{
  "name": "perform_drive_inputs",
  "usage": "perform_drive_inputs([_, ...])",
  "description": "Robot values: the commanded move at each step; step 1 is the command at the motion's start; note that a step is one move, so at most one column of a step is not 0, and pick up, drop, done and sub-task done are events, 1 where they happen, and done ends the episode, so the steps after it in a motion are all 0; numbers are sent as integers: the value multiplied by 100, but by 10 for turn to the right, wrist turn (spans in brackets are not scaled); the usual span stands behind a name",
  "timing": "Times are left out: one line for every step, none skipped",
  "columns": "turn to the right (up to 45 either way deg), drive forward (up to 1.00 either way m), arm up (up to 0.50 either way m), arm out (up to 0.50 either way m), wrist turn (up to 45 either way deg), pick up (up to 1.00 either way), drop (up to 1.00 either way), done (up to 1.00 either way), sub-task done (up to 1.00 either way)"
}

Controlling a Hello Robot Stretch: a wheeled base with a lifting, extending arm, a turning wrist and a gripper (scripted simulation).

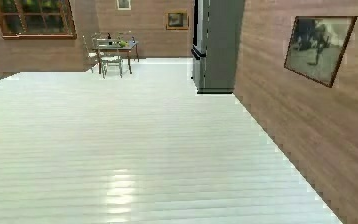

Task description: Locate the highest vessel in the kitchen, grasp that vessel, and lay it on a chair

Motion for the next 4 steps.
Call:
perform_drive_inputs([0,40,0,0,0,0,0,0,0])
perform_drive_inputs([-60,0,0,0,0,0,0,0,0])
perform_drive_inputs([0,5,0,0,0,0,0,0,0])
perform_drive_inputs([0,100,0,0,0,0,0,0,0])
